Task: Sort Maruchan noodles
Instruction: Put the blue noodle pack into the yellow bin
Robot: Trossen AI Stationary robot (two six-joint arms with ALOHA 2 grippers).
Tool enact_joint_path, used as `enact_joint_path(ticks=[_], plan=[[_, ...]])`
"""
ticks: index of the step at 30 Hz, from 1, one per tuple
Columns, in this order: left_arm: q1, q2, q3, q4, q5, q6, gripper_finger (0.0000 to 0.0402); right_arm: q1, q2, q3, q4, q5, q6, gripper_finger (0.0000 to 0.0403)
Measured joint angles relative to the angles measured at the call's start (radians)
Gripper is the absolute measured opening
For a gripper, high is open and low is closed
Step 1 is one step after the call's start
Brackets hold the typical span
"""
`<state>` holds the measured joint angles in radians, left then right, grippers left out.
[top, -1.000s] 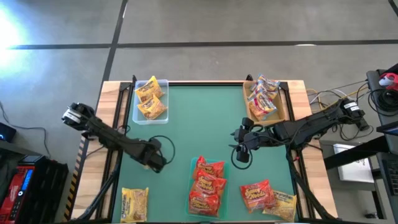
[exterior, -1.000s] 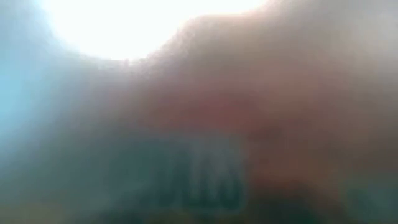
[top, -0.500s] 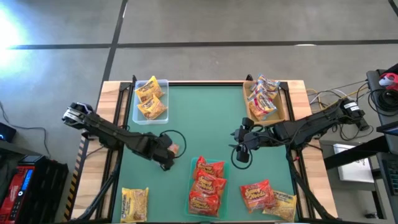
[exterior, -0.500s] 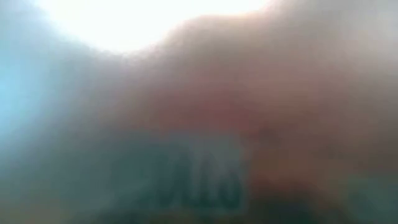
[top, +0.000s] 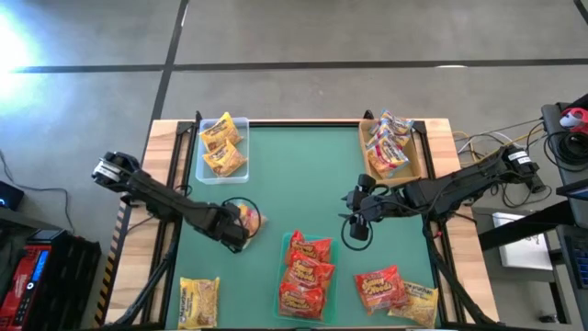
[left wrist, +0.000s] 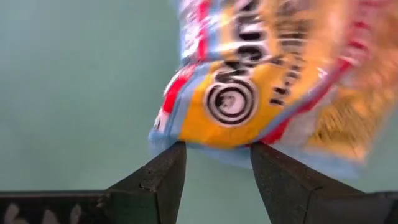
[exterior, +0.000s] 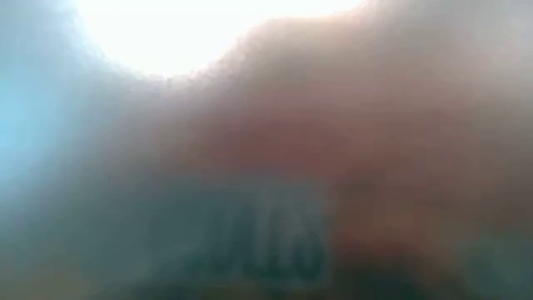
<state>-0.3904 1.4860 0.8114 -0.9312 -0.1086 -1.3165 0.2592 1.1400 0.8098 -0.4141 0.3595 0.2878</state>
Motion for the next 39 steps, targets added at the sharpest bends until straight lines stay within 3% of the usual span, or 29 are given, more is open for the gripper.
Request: enact_joint_path(ticks=[9,23,27,32,39], plan=[[0.087,0.000,-0.118,0.258,-0.162,0.207,0.0166,0.000,0.000,0.000,0.001,0.000,0.009,0.0231],[0.251,0.000,-0.123,0.618,-0.358,0.534,0.0166,0.000,0.000,-0.001,0.003,0.000,0.061,0.0231],[0.267,0.000,-0.082,0.622,-0.349,0.594,0.0166,0.000,0.000,-0.001,0.003,0.000,0.062,0.0231],[0.234,0.000,-0.034,0.621,-0.166,0.511,0.0166,0.000,0.000,-0.001,0.003,0.000,0.077,0.0231],[0.169,0.058,-0.043,0.570,-0.193,0.361,0.0166,0.000,0.000,-0.002,0.002,0.000,0.069,0.0231]])
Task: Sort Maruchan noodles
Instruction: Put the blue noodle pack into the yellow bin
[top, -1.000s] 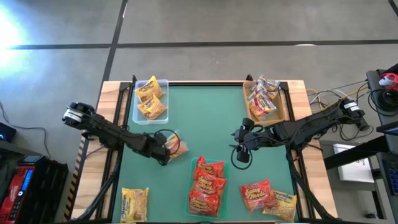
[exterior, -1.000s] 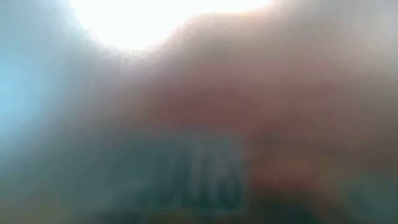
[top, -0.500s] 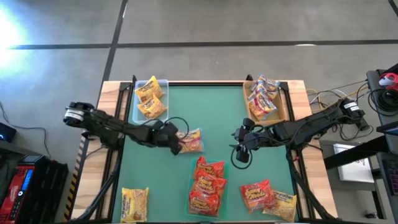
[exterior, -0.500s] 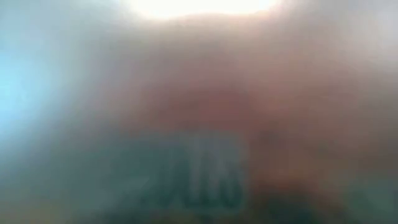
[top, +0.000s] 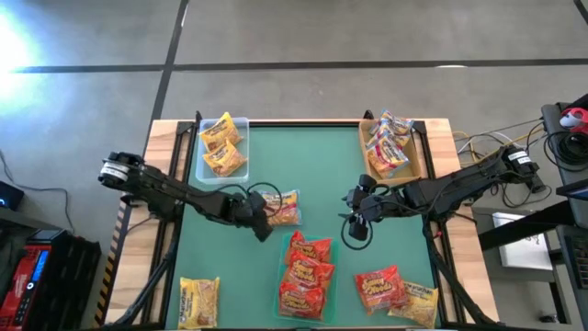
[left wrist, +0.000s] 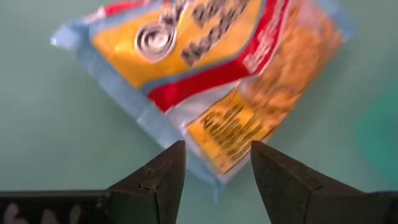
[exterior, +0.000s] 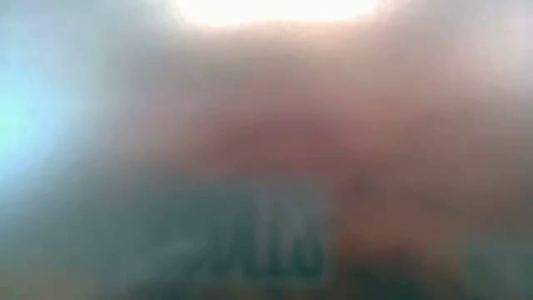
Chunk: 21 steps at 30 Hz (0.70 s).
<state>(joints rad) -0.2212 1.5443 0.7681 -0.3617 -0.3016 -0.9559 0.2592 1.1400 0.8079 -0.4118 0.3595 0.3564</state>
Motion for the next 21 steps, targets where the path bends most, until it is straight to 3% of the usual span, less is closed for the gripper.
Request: enact_joint_path(ticks=[8,21], plan=[[0.007,0.108,0.004,0.031,-0.010,0.024,0.0166,0.000,0.000,-0.001,0.002,0.000,-0.012,0.0231],[0.052,0.231,0.089,0.139,-0.157,0.367,0.0166,0.000,0.000,-0.001,0.006,0.009,-0.019,0.0231]])
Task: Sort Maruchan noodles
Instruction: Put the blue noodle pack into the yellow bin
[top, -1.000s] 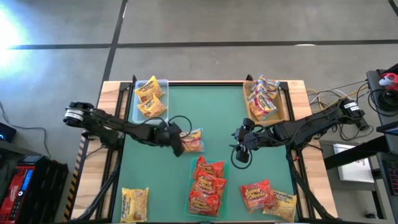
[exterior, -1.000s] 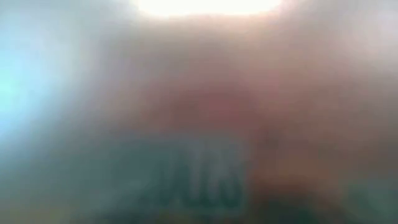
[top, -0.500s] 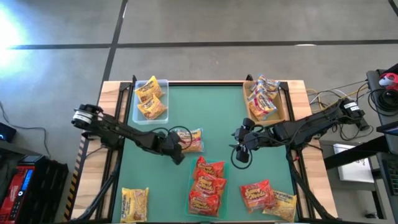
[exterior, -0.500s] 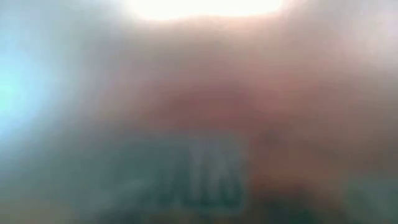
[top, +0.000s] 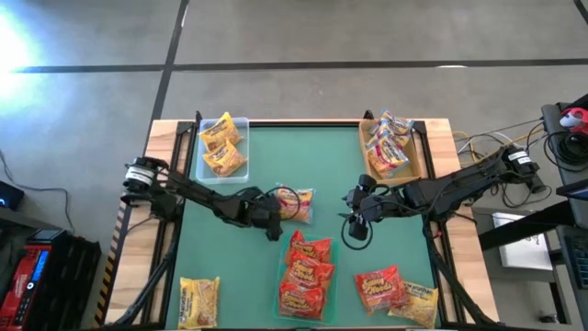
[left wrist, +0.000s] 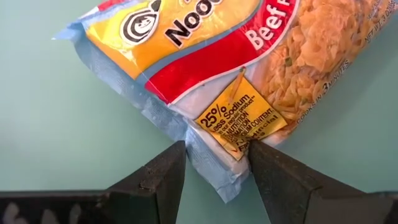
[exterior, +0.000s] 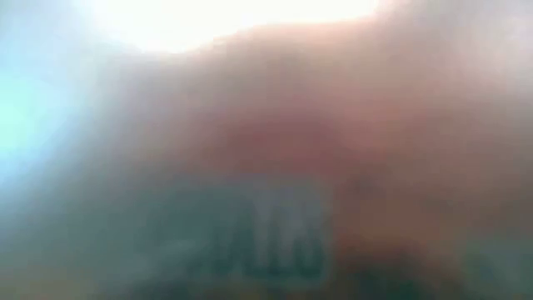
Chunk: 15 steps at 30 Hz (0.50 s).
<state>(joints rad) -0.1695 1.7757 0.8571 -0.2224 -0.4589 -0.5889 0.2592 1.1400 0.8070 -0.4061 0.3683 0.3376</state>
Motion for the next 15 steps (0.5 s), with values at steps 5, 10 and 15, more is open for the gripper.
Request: enact_joint_path(ticks=[5,10,15], plan=[[0.055,0.038,0.021,0.105,0.005,0.158,0.0166,0.000,0.000,0.000,0.001,0.011,-0.001,0.0231],[0.129,0.071,0.042,0.176,0.035,0.268,0.0166,0.000,0.000,0.000,0.000,0.099,-0.001,0.0231],[0.201,0.094,0.052,0.271,0.107,0.368,0.0166,-0.001,0.000,0.000,0.001,0.205,0.005,0.0231]])
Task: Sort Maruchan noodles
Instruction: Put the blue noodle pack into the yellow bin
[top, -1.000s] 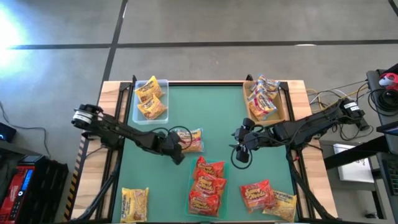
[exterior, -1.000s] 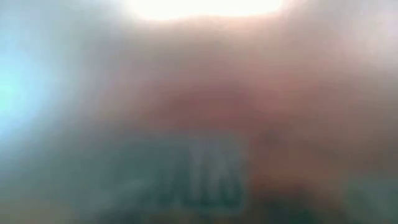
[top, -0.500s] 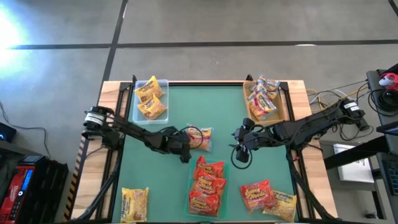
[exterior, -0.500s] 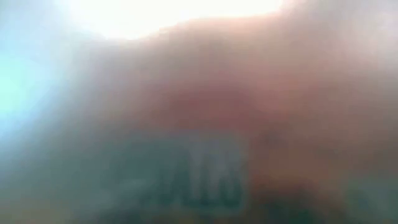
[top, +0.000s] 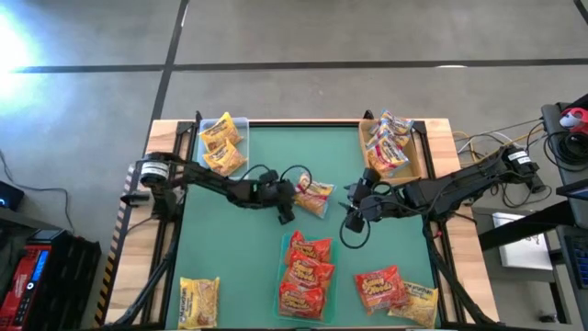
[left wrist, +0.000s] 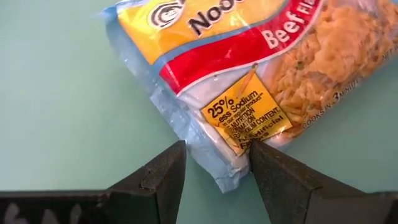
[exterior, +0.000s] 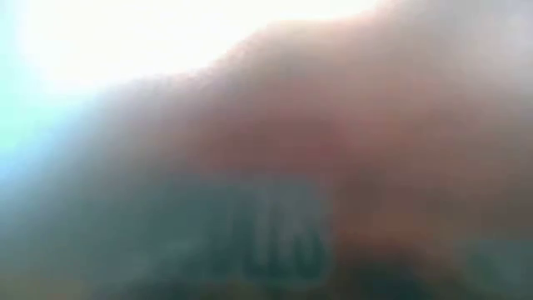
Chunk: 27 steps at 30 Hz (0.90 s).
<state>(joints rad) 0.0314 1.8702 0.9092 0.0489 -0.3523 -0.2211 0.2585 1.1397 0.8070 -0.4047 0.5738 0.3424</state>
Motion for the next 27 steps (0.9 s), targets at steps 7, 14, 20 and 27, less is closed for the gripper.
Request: enact_joint_path(ticks=[7,14,20,27], plan=[[0.082,0.036,0.041,0.036,0.013,0.064,0.0166,-0.068,0.016,-0.010,-0.006,0.094,0.163,0.0231],[0.136,0.023,0.123,0.020,0.050,0.108,0.0166,-0.295,0.063,-0.011,0.004,-0.148,0.162,0.0231],[0.130,0.019,0.164,-0.051,0.229,0.054,0.0166,-0.492,0.136,-0.011,0.059,-0.448,0.106,0.0231],[0.102,0.019,0.156,-0.046,0.318,-0.005,0.0166,-0.644,0.259,-0.013,0.189,-0.821,0.040,0.0231]])
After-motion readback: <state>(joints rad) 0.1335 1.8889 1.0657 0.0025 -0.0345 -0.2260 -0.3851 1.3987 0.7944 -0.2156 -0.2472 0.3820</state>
